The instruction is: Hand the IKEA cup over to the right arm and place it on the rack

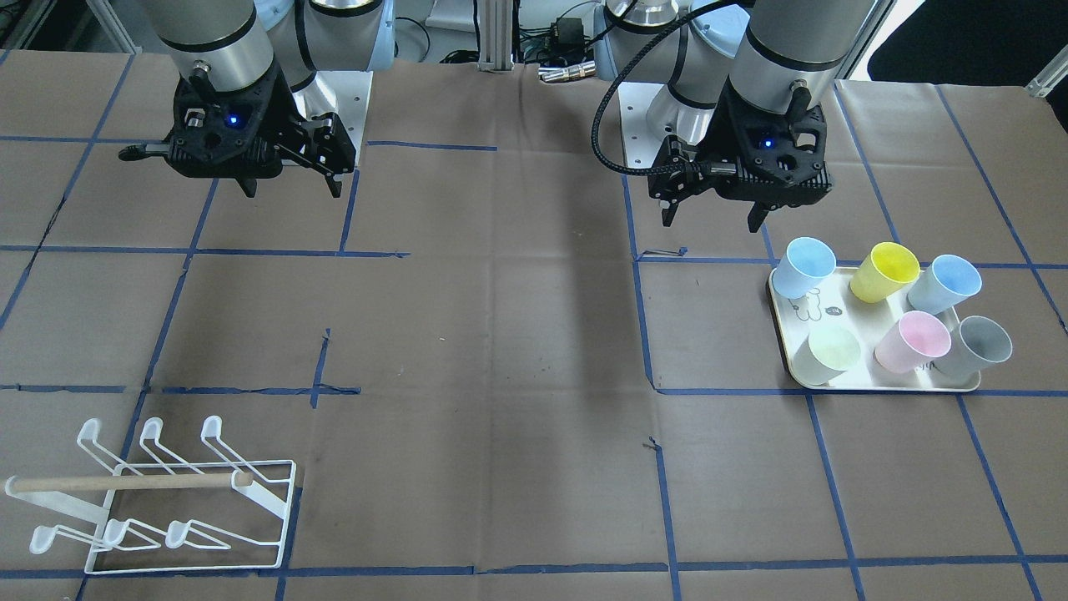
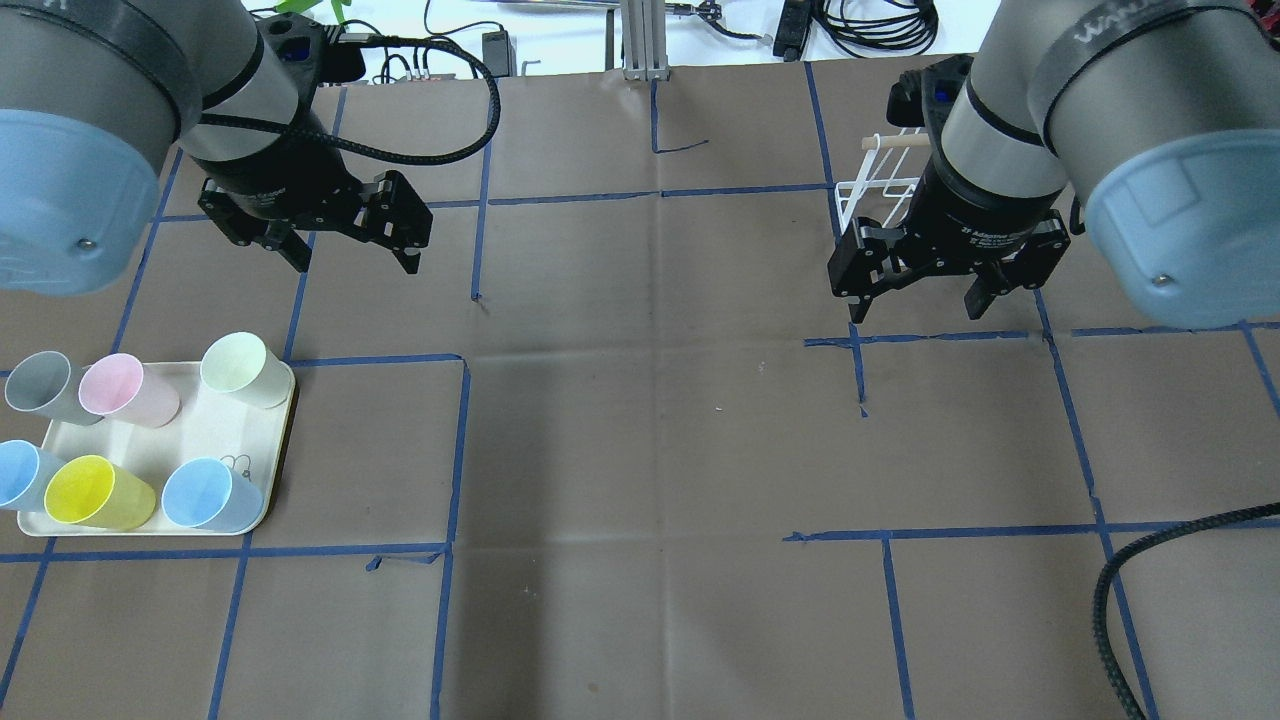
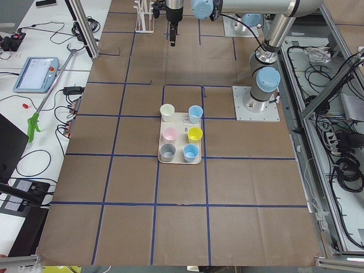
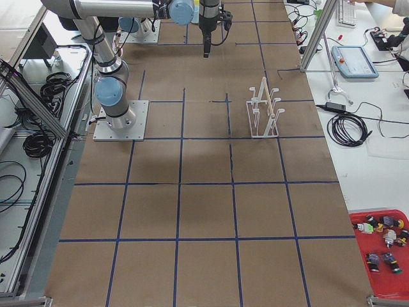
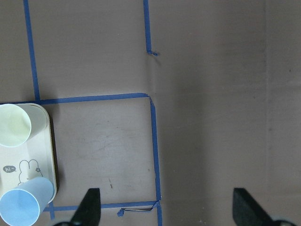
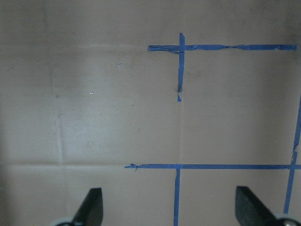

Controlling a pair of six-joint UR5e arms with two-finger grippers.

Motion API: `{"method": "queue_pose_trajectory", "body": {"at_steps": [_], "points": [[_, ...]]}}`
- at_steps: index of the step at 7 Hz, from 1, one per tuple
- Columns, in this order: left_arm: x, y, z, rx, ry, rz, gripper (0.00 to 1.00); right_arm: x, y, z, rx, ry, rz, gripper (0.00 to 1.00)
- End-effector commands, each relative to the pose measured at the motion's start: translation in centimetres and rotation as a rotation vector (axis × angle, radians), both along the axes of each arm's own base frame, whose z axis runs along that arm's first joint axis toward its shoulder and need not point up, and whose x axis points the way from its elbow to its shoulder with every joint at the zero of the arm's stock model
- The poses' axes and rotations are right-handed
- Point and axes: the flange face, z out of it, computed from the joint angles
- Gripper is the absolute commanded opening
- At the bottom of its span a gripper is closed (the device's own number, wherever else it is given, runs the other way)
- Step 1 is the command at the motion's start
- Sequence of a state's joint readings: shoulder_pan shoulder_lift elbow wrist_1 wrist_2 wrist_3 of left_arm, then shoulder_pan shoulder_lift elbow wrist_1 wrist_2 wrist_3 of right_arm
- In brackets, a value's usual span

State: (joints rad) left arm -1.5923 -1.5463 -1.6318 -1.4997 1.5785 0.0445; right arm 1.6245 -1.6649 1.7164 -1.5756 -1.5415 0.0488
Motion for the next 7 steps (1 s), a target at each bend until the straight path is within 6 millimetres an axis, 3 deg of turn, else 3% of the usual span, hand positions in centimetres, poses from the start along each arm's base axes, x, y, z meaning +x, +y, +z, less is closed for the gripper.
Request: {"method": "queue_pose_trajectory", "body": {"at_steps": [1, 3, 7], "points": [[0.0, 0.0, 0.0, 0.001, 0.000, 0.000, 1.00, 0.1, 0.5, 0.9, -0.027, -0.003, 0.010, 1.00], [0.0, 0.0, -0.2, 0.004, 0.000, 0.000, 1.00, 0.0, 1.0, 2.2, -0.053, 0.009, 0.014, 1.00], [0.1, -0.1, -0.5, 0.010, 0.001, 0.001, 1.00, -0.2, 1.6, 2.1, -0.043, 0.011, 0.012, 1.00]]}}
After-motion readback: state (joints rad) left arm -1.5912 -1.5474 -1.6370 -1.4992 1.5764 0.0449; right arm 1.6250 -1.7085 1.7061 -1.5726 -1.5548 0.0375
